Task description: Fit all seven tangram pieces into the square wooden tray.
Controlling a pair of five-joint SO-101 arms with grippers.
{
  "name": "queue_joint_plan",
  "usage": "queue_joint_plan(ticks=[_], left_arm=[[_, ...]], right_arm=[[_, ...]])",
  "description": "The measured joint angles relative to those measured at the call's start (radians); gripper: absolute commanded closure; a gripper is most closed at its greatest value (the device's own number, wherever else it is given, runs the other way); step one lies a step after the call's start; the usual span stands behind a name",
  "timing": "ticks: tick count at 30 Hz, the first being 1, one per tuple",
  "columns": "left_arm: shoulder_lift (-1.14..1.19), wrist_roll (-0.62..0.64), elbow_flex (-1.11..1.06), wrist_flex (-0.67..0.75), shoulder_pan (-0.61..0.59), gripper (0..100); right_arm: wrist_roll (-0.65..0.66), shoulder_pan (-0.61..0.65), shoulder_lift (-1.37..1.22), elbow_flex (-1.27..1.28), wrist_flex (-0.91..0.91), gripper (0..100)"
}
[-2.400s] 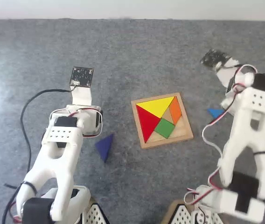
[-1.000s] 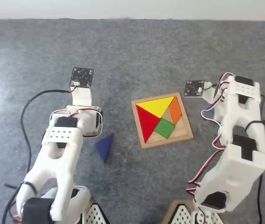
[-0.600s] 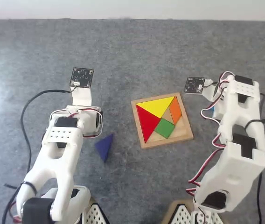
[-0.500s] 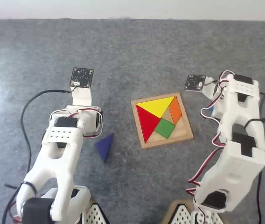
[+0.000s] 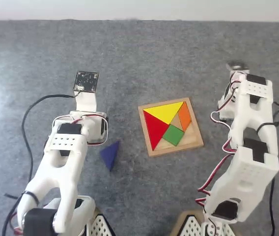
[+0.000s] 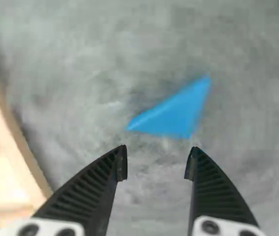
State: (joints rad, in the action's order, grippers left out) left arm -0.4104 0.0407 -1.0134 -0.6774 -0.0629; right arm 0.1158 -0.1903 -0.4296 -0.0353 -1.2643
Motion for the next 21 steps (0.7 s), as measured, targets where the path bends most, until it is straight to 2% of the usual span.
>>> queue_joint_plan(ticks=[4,7,12,21], left_arm=[[0.000,0.000,0.000,0.000,0.000,87],[0.000,0.000,0.000,0.000,0.000,87],[0.000,0.000,0.000,0.000,0.000,87],[0.000,0.000,0.000,0.000,0.000,87]], right_arm=[[-0.350,0.000,0.000,-0.002,0.025,78.7],[-0.494,0.000,0.000,-0.003,0.066,78.7],[-0.575,-0.018,0.000,-0.003,0.141,78.8],[-0.588,-0.038,-0.075,-0.101,0.166,78.7]])
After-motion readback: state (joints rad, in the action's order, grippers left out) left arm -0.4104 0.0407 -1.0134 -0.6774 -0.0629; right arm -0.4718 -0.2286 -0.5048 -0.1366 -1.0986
